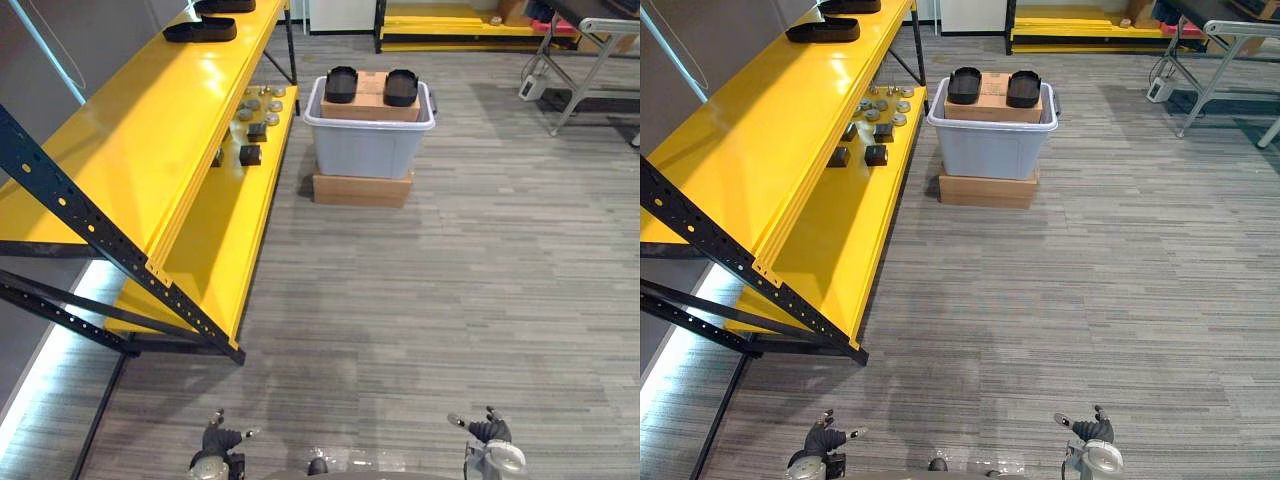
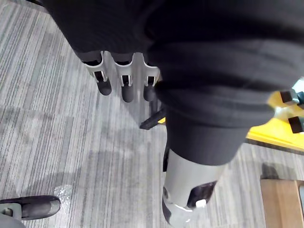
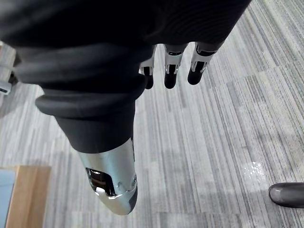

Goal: Walk over and take plastic housings, then place them on the shelf

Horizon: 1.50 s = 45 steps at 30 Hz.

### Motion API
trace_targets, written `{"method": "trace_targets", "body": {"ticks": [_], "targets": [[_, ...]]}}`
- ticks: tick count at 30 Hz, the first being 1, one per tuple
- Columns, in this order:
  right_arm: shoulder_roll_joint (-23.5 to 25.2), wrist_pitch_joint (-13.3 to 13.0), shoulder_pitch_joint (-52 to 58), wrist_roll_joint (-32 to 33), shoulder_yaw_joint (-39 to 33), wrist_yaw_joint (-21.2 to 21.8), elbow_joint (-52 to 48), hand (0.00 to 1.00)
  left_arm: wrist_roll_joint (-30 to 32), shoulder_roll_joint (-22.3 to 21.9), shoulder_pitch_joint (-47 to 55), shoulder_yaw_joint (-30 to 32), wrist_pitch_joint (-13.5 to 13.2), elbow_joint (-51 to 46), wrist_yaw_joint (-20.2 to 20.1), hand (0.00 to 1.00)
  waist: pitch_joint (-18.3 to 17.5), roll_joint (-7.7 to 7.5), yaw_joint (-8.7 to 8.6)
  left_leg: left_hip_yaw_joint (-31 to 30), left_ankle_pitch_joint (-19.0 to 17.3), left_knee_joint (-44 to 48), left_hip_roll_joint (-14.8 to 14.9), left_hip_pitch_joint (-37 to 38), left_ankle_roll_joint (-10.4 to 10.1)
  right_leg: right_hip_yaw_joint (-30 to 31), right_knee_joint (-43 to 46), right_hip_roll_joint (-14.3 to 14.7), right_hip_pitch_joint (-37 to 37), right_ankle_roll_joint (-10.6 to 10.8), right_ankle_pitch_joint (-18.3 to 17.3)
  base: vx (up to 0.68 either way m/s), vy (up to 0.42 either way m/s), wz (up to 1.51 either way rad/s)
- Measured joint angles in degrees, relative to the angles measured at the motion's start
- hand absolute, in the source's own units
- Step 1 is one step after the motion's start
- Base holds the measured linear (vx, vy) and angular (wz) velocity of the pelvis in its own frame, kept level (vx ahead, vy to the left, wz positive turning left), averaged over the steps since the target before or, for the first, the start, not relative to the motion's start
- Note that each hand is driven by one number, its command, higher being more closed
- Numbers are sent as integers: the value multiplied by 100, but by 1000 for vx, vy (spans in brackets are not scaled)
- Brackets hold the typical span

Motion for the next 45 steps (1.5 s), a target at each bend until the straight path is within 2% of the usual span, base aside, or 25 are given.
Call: {"method": "trace_targets", "body": {"ticks": [5,15,17,22,24,26,27,29,32,33,34,35,36,37,38,39,40,41,42,43,44,45], "targets": [[-173,-1,15,179,7,10,-1,0,0,15,85,-5,-1,-56,-19,0,-1,33,-14,3,12,-39,10,-3,18,-1,2,13,-69,-10,6,-65,4,-2],[-210,-11,23,231,217,22,-266,0,-19,135,217,-14,-40,-487,-126,0,17,29,-1,15,2,-103,1,-38,45,2,-100,18,-90,-26,20,34,8,-1],[-211,-27,18,236,217,20,-445,0,-31,135,215,-14,-50,-692,-127,0,57,44,1,21,-152,143,11,-158,232,10,-108,31,-98,-24,19,75,19,-2],[-217,-92,-105,315,218,5,-896,0,-256,133,225,-8,-82,-1366,-121,0,197,128,25,172,-687,976,47,-716,330,86,-59,28,-293,47,-26,70,37,-15],[-217,-100,-136,379,221,1,-938,0,-304,116,318,-8,-99,-1593,-118,0,230,192,27,273,-925,1249,84,-806,354,181,257,20,-424,218,-196,94,78,-27],[-200,-102,-113,384,235,-4,-1181,0,-435,89,432,-10,-134,-1902,-115,0,290,263,25,333,-1268,1596,79,-841,442,157,1408,-82,-848,479,-680,99,105,-18],[-197,-101,-93,384,236,-6,-1217,0,-460,89,429,-14,-153,-1917,-115,0,294,263,15,323,-1342,1640,69,-815,483,130,1800,-115,-993,516,-781,119,109,2],[-164,-99,69,384,430,-36,-1477,0,-473,125,412,-36,-170,-2085,-101,0,360,187,-27,191,-1501,1683,-58,-566,643,-169,3553,-391,-1698,464,-1063,228,99,21],[-135,-102,42,383,590,-113,-1610,0,-480,156,380,-73,-175,-2130,-88,0,418,174,-195,-14,-1579,1508,-49,-202,636,-380,3942,-420,-2210,301,-1280,427,46,38],[-193,-107,-60,384,641,-118,-1621,0,-502,150,296,-79,-174,-2130,-37,0,534,272,-195,-34,-1614,1351,110,57,569,-596,3747,-312,-2532,233,-1262,314,6,8],[-203,-108,-77,384,643,-120,-1629,0,-507,148,270,-81,-174,-2130,-13,0,552,305,-198,-44,-1636,1341,148,90,527,-638,3669,-277,-2613,222,-1256,385,-11,12],[-246,-108,-131,384,670,-134,-1703,0,-518,143,140,-89,-177,-2131,34,0,627,409,-208,-66,-1685,1305,316,199,435,-794,3297,-153,-2926,127,-1124,326,-27,21],[-261,-110,-155,384,680,-149,-1824,0,-520,152,-3,-113,-184,-2135,74,0,701,422,-247,-115,-1713,1239,413,317,277,-911,2743,-30,-3212,47,-719,529,-57,31],[-269,-115,-162,383,680,-160,-1855,0,-519,162,-81,-113,-189,-2136,133,0,711,377,-274,-152,-1749,1194,430,426,200,-932,2211,4,-3347,-34,-279,492,-67,32],[-285,-114,-133,382,681,-195,-1892,0,-520,166,-103,-108,-192,-2155,160,0,708,296,-290,-166,-1834,1150,419,592,46,-925,1660,24,-3393,-181,348,580,-105,29],[-355,-106,-92,381,674,-230,-1944,0,-519,88,-125,-110,-191,-2133,171,0,735,342,-317,-242,-1948,1159,535,806,-152,-959,1806,46,-3396,-599,1010,622,-132,12],[-348,-90,-134,382,666,-234,-1960,0,-518,64,-121,-107,-189,-2161,168,0,719,407,-291,-265,-1915,1240,639,773,-215,-1025,1989,77,-3449,-727,874,752,-192,21],[-330,-102,-153,381,673,-240,-2048,0,-518,42,-192,-114,-191,-2190,162,0,719,384,-366,-295,-1678,1520,660,690,-494,-1080,2367,14,-3475,-747,439,736,-225,23],[-328,-100,-165,381,690,-228,-2044,0,-517,-11,-200,-93,-187,-2199,160,0,726,398,-402,-269,-1318,2168,684,561,-456,-1132,2510,43,-3218,-765,131,615,-210,31],[-322,-100,-152,381,739,-227,-2043,0,-518,-42,-172,-57,-188,-2201,158,0,727,400,-404,-239,-1062,2648,707,479,-365,-1142,2472,86,-2991,-755,13,620,-209,9],[-308,-102,-111,382,953,-217,-2079,0,-518,-88,-48,8,-189,-2229,155,0,732,397,-388,-178,-88,3897,768,150,-159,-1083,2173,244,-2366,-760,-140,619,-179,-19],[-181,-120,-53,383,1123,-217,-2258,0,-517,-87,97,9,-194,-2349,130,0,734,398,-258,-60,-83,5276,1027,-346,-35,-938,1820,441,-1804,-826,-197,605,-160,-31]]}}
